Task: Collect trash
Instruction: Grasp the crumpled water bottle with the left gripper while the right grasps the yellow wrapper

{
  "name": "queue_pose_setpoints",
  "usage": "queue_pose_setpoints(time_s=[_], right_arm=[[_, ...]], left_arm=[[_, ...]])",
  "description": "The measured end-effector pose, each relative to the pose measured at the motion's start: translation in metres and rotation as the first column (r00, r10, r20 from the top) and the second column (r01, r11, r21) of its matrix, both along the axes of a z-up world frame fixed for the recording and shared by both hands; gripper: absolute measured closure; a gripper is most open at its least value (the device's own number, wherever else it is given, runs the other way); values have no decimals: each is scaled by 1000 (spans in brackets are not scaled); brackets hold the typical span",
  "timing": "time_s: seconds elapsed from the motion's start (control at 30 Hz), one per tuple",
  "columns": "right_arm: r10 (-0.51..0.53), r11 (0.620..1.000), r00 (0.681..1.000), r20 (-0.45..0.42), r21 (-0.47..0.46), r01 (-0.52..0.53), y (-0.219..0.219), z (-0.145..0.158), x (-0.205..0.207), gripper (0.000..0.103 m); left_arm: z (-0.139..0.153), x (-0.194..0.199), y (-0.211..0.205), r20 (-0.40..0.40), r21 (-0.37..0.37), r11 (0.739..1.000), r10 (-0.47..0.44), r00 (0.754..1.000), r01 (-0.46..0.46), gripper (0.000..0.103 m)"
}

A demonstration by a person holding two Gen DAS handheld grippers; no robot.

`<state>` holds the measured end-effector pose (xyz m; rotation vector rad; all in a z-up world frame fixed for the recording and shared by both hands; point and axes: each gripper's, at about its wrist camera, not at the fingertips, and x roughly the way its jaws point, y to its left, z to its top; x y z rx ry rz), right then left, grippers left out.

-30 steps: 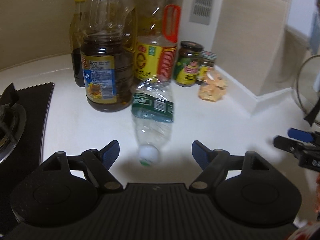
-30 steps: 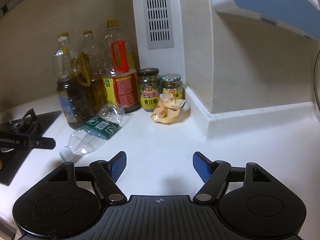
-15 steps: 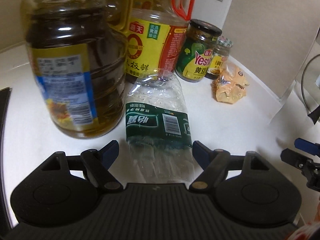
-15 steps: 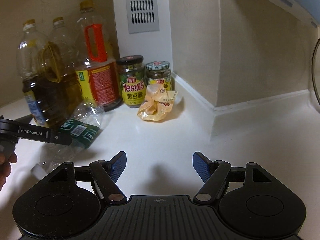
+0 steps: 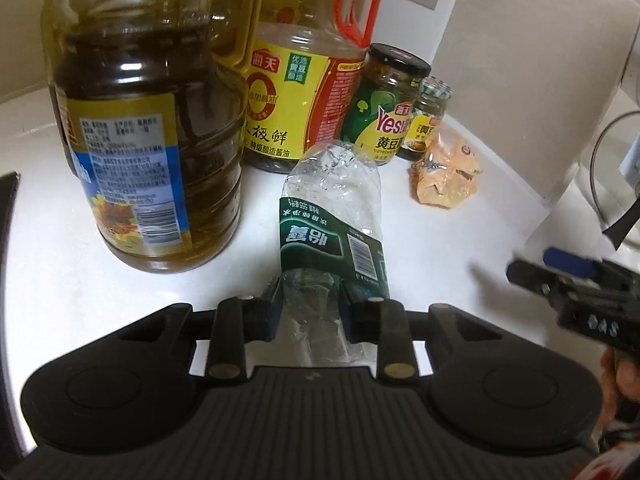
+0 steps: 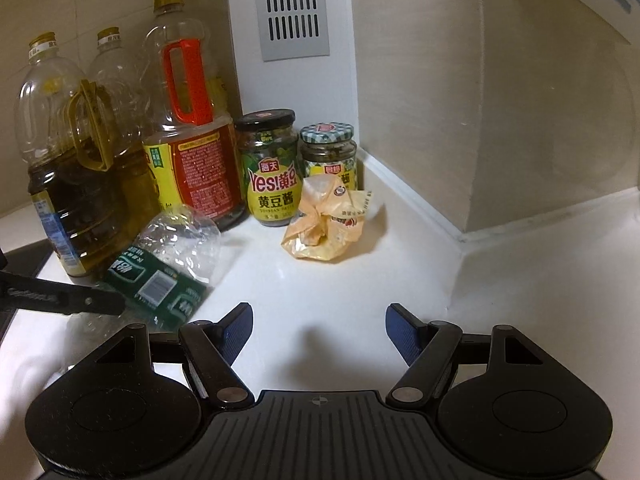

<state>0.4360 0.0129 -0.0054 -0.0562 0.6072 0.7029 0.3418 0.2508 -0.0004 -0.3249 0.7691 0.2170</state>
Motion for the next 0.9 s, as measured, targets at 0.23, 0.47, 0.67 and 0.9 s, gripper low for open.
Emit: queue_pose_setpoints(time_s=[0.23, 0.47, 0.67, 0.9], right_arm=[[21, 1000, 1000, 13, 12, -21, 13, -1, 14, 30], [4, 1000, 999, 49, 0, -4, 38, -3, 43, 30], [-66, 997, 998, -3, 26, 66, 59, -11, 75, 29], [-119, 993, 991, -66, 7, 119, 78, -19, 106, 25]], left_arm=[[5, -19, -4, 14, -33, 999, 43, 999, -42, 77], [7, -32, -2, 28, -67, 994, 87, 996, -85, 77], [9, -36, -2, 36, -76, 993, 95, 995, -92, 77], [10, -35, 1, 41, -75, 992, 106, 994, -103, 77]])
